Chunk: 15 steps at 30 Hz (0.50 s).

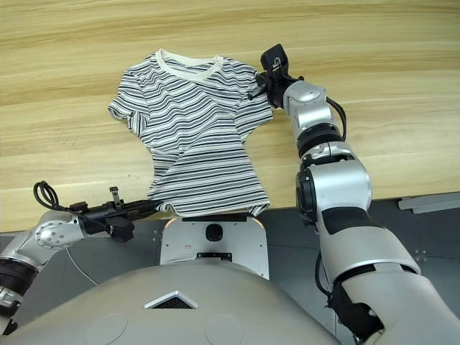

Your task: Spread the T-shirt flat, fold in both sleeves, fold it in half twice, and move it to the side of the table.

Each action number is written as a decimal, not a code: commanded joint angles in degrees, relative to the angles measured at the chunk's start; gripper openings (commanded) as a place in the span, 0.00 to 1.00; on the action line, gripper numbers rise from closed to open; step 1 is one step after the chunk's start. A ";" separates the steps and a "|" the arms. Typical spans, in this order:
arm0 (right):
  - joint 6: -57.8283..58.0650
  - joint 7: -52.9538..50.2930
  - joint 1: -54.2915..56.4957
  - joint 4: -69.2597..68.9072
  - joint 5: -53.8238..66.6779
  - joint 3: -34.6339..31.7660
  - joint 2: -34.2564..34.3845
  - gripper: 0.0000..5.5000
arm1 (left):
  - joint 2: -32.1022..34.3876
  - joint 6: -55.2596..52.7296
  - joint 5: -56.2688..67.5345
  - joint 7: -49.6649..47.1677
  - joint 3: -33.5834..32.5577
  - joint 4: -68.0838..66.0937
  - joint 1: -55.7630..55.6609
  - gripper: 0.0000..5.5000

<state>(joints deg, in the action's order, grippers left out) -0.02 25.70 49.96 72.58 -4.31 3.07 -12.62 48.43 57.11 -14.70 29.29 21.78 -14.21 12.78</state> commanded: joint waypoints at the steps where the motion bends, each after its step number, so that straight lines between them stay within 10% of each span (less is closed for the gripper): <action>1: -1.81 -1.08 2.28 1.93 -2.42 0.88 -1.37 0.02 | 1.56 0.34 0.35 0.93 -1.13 0.36 0.35 0.02; 15: -7.31 -8.31 5.05 4.21 -10.11 3.19 -4.46 0.02 | 3.18 0.73 0.58 1.63 -3.38 -4.01 2.59 0.02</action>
<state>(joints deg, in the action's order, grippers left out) -6.31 18.53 53.09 76.28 -13.28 5.63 -16.09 50.31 57.86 -13.60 30.55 19.21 -15.83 15.53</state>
